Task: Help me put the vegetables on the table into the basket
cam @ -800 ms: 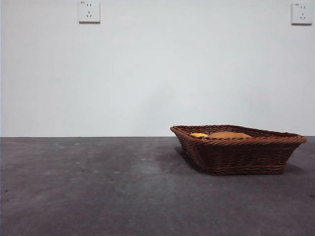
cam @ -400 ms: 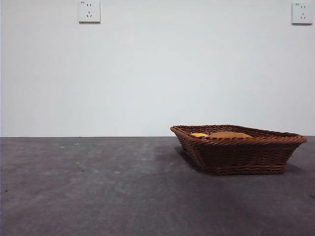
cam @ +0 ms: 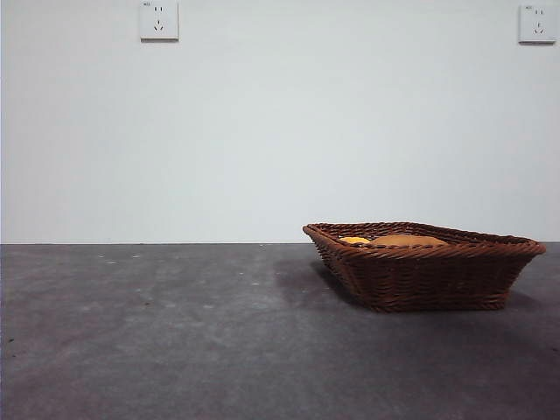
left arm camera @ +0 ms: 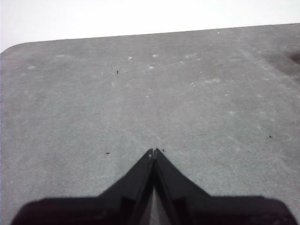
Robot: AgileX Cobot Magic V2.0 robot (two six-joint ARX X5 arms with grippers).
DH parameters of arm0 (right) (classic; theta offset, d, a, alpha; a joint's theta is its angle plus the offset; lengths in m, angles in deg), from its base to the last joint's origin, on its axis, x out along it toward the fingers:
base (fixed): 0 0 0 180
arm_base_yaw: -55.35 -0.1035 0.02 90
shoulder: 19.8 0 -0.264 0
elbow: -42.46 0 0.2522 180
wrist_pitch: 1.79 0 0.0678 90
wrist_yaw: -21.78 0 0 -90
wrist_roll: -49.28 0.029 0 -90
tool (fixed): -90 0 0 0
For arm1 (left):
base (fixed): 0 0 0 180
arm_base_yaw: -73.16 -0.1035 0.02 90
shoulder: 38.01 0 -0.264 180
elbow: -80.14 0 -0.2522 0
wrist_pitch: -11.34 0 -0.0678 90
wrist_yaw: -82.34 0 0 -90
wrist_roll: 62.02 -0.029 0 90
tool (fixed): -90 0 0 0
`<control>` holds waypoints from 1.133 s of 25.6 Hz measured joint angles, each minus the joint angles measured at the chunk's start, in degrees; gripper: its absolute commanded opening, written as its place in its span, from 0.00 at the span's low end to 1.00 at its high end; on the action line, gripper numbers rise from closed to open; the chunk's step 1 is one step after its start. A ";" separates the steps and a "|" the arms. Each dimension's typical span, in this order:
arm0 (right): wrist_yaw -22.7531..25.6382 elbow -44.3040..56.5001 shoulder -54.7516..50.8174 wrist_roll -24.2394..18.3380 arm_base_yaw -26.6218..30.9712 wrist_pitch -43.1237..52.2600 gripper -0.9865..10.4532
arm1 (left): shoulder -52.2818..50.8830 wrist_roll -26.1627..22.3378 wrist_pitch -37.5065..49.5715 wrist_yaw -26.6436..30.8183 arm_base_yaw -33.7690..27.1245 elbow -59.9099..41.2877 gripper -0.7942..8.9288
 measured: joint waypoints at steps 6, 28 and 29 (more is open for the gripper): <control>-0.02 0.68 0.04 0.00 0.00 -9.62 0.09 | 0.11 0.02 0.04 0.00 0.00 0.00 0.08; -3.23 0.68 0.04 -0.76 0.00 -24.85 0.09 | 0.33 0.02 0.09 0.00 0.00 0.00 0.08; -3.23 0.68 0.04 -0.79 0.00 -24.85 0.09 | 0.33 0.02 0.09 0.00 0.00 0.00 0.08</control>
